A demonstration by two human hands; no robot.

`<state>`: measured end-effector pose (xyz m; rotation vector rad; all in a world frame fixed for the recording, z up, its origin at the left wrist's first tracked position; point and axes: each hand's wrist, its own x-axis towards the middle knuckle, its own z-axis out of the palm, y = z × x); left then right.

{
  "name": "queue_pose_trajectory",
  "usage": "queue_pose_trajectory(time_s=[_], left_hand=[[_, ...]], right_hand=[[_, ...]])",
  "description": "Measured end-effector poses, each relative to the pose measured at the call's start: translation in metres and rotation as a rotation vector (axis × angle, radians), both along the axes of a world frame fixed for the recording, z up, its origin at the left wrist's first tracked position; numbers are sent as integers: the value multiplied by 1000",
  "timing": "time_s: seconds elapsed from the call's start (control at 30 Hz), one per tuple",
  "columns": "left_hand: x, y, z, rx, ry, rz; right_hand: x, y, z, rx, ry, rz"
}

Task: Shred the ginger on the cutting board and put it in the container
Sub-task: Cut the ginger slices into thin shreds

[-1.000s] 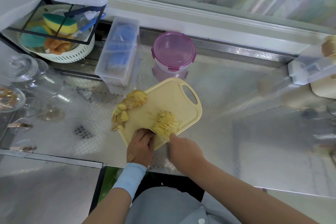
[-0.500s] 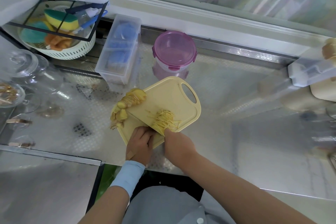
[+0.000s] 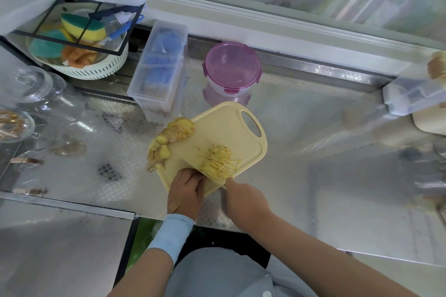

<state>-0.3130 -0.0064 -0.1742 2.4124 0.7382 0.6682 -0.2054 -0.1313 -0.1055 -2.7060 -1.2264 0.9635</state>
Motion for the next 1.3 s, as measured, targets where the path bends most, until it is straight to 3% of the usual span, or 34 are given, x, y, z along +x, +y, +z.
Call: queue_pose_trajectory(time_s=[1.07, 1.3], left_hand=[[-1, 1, 6, 17, 46, 19], [-1, -1, 5, 10, 73, 33]], right_hand=[[5, 19, 9, -9, 49, 42], [-4, -5, 1, 34, -19, -22]])
